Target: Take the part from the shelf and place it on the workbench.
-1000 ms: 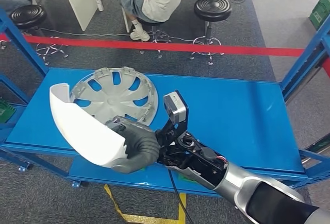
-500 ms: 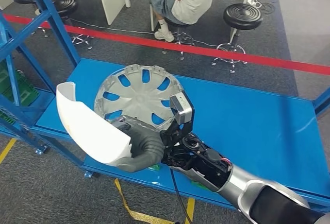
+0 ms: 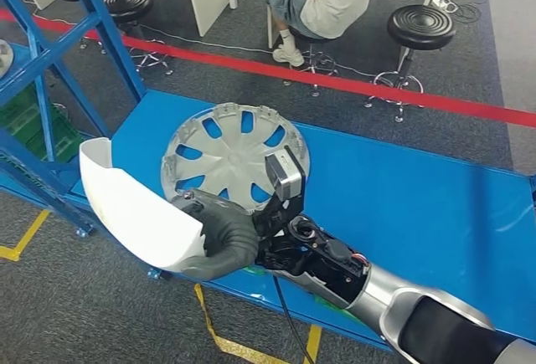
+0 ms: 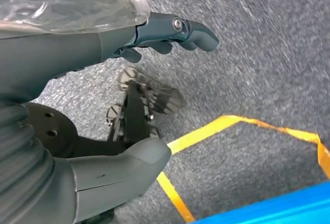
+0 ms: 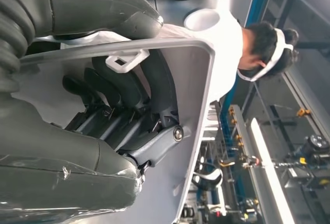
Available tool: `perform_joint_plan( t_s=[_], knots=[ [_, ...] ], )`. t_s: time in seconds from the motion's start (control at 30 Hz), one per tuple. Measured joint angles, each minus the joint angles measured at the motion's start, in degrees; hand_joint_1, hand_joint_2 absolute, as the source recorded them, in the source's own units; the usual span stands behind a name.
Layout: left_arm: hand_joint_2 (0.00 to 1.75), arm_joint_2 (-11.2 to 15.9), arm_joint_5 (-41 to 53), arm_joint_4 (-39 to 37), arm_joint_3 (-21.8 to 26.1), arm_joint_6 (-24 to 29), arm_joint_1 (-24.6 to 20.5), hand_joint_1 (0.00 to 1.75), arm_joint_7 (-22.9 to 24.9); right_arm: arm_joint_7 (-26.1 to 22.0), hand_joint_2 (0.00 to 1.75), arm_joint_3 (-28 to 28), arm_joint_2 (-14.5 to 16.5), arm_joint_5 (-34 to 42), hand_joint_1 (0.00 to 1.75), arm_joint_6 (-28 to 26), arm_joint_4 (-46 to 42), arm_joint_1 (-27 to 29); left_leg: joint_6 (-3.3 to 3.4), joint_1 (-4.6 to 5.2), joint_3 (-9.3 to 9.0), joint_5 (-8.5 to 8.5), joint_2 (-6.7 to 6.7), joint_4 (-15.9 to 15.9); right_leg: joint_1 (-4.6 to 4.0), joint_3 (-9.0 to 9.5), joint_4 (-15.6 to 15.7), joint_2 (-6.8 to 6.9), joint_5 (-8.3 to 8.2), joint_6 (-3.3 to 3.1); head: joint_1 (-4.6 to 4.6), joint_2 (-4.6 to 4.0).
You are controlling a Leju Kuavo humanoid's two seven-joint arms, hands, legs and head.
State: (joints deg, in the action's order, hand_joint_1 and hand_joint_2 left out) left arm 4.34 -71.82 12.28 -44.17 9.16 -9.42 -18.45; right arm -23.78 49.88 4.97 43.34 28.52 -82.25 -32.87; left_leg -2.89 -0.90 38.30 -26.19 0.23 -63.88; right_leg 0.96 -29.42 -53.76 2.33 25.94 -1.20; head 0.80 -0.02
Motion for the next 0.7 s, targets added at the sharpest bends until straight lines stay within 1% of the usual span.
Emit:
perform_joint_plan(
  t_s=[0.03, 0.07, 0.1, 0.13, 0.2, 0.23, 0.27, 0.3, 0.33, 0.37, 0.4, 0.43, 0.47, 0.5, 0.53, 0.57, 0.6, 0.63, 0.67, 0.7],
  knots=[
    [1.75, 0.02, 0.0, 0.0, -0.01, 0.01, -0.05, 0.0, 0.0, 0.0, 1.75, -0.01, 0.01, 0.01, 1.66, 0.0, -0.01, -0.01, 0.12, 0.05, -2.28, 1.66, 1.04, 4.46, -0.12, 0.06, -0.04, 0.34, 0.15, 0.2, -0.1, 0.0],
    [1.75, 0.04, -0.01, 0.0, -0.01, 0.01, -0.13, 0.0, 0.0, 0.0, 1.75, -0.02, 0.01, 0.02, 1.66, 0.0, -0.01, -0.05, 0.44, 0.18, -3.96, 2.78, 1.75, 7.85, -0.32, 0.11, -0.09, 0.63, 0.3, 0.45, -0.14, 0.0],
    [1.75, 0.04, -0.02, 0.0, -0.01, 0.02, -0.2, 0.0, 0.0, 0.0, 1.75, -0.03, 0.02, 0.04, 1.66, 0.01, -0.02, -0.09, 0.8, 0.32, -4.92, 3.22, 2.29, 9.84, -0.52, 0.16, -0.12, 0.92, 0.45, 0.73, -0.05, 0.0],
    [1.75, 0.03, -0.03, 0.0, -0.01, 0.03, -0.25, 0.0, 0.0, -0.01, 1.75, -0.04, 0.02, 0.07, 1.66, 0.05, -0.02, -0.12, 1.18, 0.46, -5.15, 3.13, 2.38, 10.51, -0.73, 0.21, -0.14, 1.22, 0.59, 1.04, 0.08, 0.0],
    [1.75, 0.02, -0.08, 0.0, -0.01, 0.04, -0.19, 0.0, 0.0, -0.04, 1.75, -0.05, 0.02, 0.09, 1.66, 0.17, -0.02, -0.16, 1.91, 0.45, -5.13, 3.17, 1.39, 10.53, -0.66, 0.27, -0.33, 1.62, 1.03, 1.67, 0.43, 0.0],
    [1.75, 0.0, -0.11, 0.0, -0.01, 0.04, -0.14, 0.0, 0.0, -0.07, 1.75, -0.05, 0.02, 0.12, 1.66, 0.24, -0.02, -0.17, 2.23, 0.39, -5.23, 3.18, 0.98, 10.61, -0.56, -0.05, -1.27, 1.15, 1.84, 1.98, 0.51, 0.0],
    [1.75, 0.0, -0.15, 0.0, -0.01, 0.04, -0.12, 0.0, 0.0, -0.09, 1.75, -0.07, 0.02, 0.17, 1.66, 0.31, -0.02, -0.18, 2.57, 0.32, -5.34, 3.23, 0.6, 10.69, -0.45, -0.93, -3.43, 0.38, 3.25, 2.22, 0.66, 0.0],
    [1.75, 0.01, -0.19, 0.0, -0.01, 0.05, -0.13, 0.0, 0.0, -0.12, 1.75, -0.09, 0.02, 0.22, 1.66, 0.36, -0.01, -0.19, 2.87, 0.29, -5.42, 3.24, 0.26, 10.73, -0.38, -2.44, -6.87, -0.6, 5.15, 2.38, 0.88, 0.0],
    [1.75, 0.02, -0.21, 0.0, -0.01, 0.07, -0.15, 0.0, 0.0, -0.14, 1.75, -0.11, 0.02, 0.26, 1.66, 0.39, 0.01, -0.15, 3.09, 0.37, -5.43, 3.21, -0.14, 10.72, -0.4, -4.35, -11.26, -1.4, 7.23, 2.42, 1.13, 0.0],
    [1.75, 0.03, -0.22, 0.0, -0.01, 0.09, -0.15, 0.0, 0.0, -0.16, 1.75, -0.13, 0.02, 0.28, 1.66, 0.43, 0.03, -0.07, 3.23, 0.45, -5.44, 3.21, -0.58, 10.71, -0.43, -6.3, -15.39, -1.76, 8.78, 2.41, 1.35, 0.0],
    [1.75, 0.02, -0.23, 0.0, -0.01, 0.1, -0.12, 0.0, 0.0, -0.17, 1.75, -0.14, 0.02, 0.28, 1.66, 0.44, 0.07, 0.02, 3.3, 0.53, -5.46, 3.19, -1.08, 10.69, -0.43, -7.68, -18.1, -1.93, 9.38, 2.35, 1.48, 0.0],
    [1.75, 0.02, -0.24, 0.0, -0.01, 0.11, -0.08, 0.0, 0.0, -0.17, 1.75, -0.14, 0.02, 0.28, 1.66, 0.45, 0.11, 0.11, 3.31, 0.59, -5.52, 3.18, -1.66, 10.67, -0.44, -8.09, -18.62, -2.02, 8.8, 2.23, 1.56, 0.0],
    [1.75, 0.01, -0.25, 0.0, -0.01, 0.11, -0.04, 0.0, 0.0, -0.19, 1.75, -0.14, 0.02, 0.28, 1.66, 0.45, 0.14, 0.15, 3.3, 0.61, -5.63, 3.15, -2.28, 10.65, -0.44, -7.33, -16.57, -2.15, 7.04, 2.03, 1.66, 0.0],
    [1.75, -0.01, -0.26, 0.0, -0.01, 0.11, -0.02, 0.0, 0.0, -0.21, 1.75, -0.15, 0.02, 0.28, 1.66, 0.46, 0.15, 0.16, 3.25, 0.62, -5.77, 3.12, -2.91, 10.62, -0.45, -5.67, -12.63, -2.57, 4.59, 1.75, 1.78, 0.0],
    [1.75, -0.05, -0.26, 0.0, -0.01, 0.11, -0.02, 0.0, 0.0, -0.23, 1.75, -0.16, 0.02, 0.28, 1.66, 0.48, 0.16, 0.15, 3.17, 0.65, -5.86, 3.08, -3.46, 10.59, -0.46, -3.82, -8.3, -3.51, 2.45, 1.43, 1.92, 0.0],
    [1.75, -0.09, -0.26, 0.0, -0.01, 0.12, -0.06, 0.0, 0.0, -0.26, 1.75, -0.18, 0.02, 0.29, 1.66, 0.49, 0.17, 0.12, 3.03, 0.7, -5.83, 3.05, -4.02, 10.48, -0.43, -2.16, -4.48, -4.39, 1.01, 1.2, 1.95, 0.0],
    [1.75, -0.12, -0.26, 0.0, -0.01, 0.14, -0.07, 0.0, 0.0, -0.29, 1.75, -0.19, 0.02, 0.3, 1.66, 0.51, 0.17, 0.12, 2.8, 0.68, -5.66, 3.09, -4.45, 10.41, -0.45, -1.07, -2.18, -5.15, 0.39, 1.06, 1.92, 0.0],
    [1.75, -0.14, -0.26, 0.0, -0.01, 0.16, -0.04, 0.0, 0.0, -0.33, 1.75, -0.19, 0.02, 0.3, 1.66, 0.52, 0.18, 0.13, 2.5, 0.63, -5.41, 3.19, -4.85, 10.36, -0.49, -0.61, -1.29, -5.52, 0.44, 0.98, 1.86, 0.0],
    [1.75, -0.13, -0.26, 0.0, -0.01, 0.21, 0.06, 0.0, 0.0, -0.37, 1.75, -0.2, 0.02, 0.31, 1.66, 0.52, 0.18, 0.13, 2.14, 0.57, -5.2, 3.32, -5.28, 10.36, -0.51, -0.39, -0.94, -5.28, 0.44, 0.9, 1.79, 0.0],
    [1.75, -0.06, -0.26, 0.0, -0.01, 0.26, 0.21, 0.0, 0.0, -0.4, 1.75, -0.2, 0.06, 0.31, 1.66, 0.53, 0.17, 0.14, 1.81, 0.45, -5.06, 3.32, -5.39, 10.31, -0.41, -0.22, -0.78, -4.87, 0.27, 0.68, 1.76, 0.0]
  ],
)
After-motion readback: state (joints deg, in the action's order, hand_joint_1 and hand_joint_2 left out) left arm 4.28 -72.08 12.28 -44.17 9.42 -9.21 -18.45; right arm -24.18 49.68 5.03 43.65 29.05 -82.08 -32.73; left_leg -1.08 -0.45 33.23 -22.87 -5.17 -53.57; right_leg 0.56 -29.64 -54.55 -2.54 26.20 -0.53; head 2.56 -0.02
